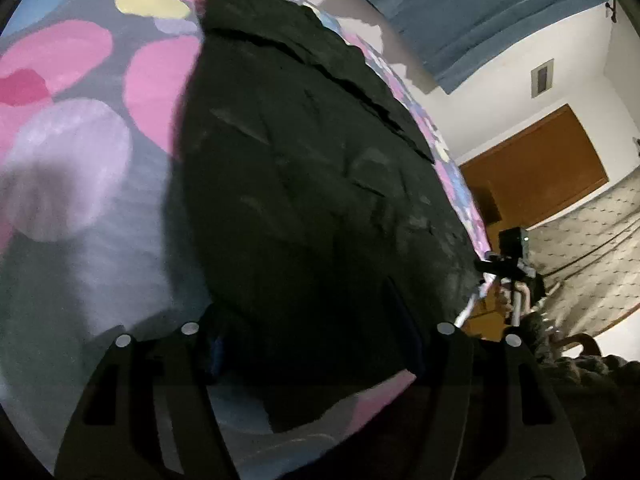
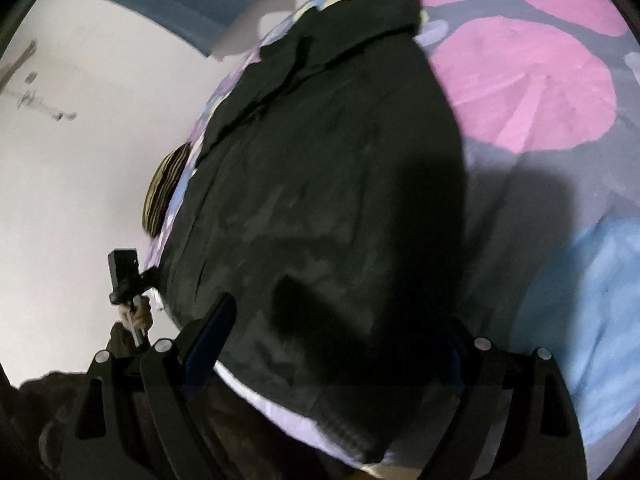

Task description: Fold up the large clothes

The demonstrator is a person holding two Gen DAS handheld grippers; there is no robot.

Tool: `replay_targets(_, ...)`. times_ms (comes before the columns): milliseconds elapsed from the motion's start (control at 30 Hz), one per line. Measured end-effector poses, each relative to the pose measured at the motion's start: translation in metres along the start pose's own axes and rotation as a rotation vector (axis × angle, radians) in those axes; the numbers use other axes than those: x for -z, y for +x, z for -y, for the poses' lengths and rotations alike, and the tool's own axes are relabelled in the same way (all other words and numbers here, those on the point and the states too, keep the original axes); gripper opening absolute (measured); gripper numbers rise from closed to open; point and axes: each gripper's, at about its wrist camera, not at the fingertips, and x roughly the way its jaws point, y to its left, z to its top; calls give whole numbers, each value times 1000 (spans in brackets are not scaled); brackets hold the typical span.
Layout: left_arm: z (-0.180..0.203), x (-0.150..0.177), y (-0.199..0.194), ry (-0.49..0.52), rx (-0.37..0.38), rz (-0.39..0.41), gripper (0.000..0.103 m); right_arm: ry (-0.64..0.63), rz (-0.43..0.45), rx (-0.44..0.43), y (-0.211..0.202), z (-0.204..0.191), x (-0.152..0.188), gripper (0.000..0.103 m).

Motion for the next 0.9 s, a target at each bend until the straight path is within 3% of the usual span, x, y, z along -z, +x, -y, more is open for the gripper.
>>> replay_targets(100,3,1,11,-21,25,-7,56,2,12,-8,3,-4,5,79)
replay_targets(167,4,3,14,-30,31,2,50,5,17,6,8,-5,3,65)
replay_targets(200,4,4,14,-33,24,1,43,18,20,12,10,-3,4,48)
replay_targets(233,3,4,16,-38,15,1,34,33,18,13,8,0,5,39)
replay_targets(333,1,11,10,-59,11,2,18,66,36,18,5,7,6,23)
replay_targets(500,15,10,1,-39,50,40,13,59,76,-34,-8,3,8,17)
replay_targets(700,35,9,-26,-51,166,124,12,77,160,-191,-36,-8,3,17)
replay_targets(900,42,-33,-43,-155,235,220,12,92,236,-330,-54,-16,-41,16)
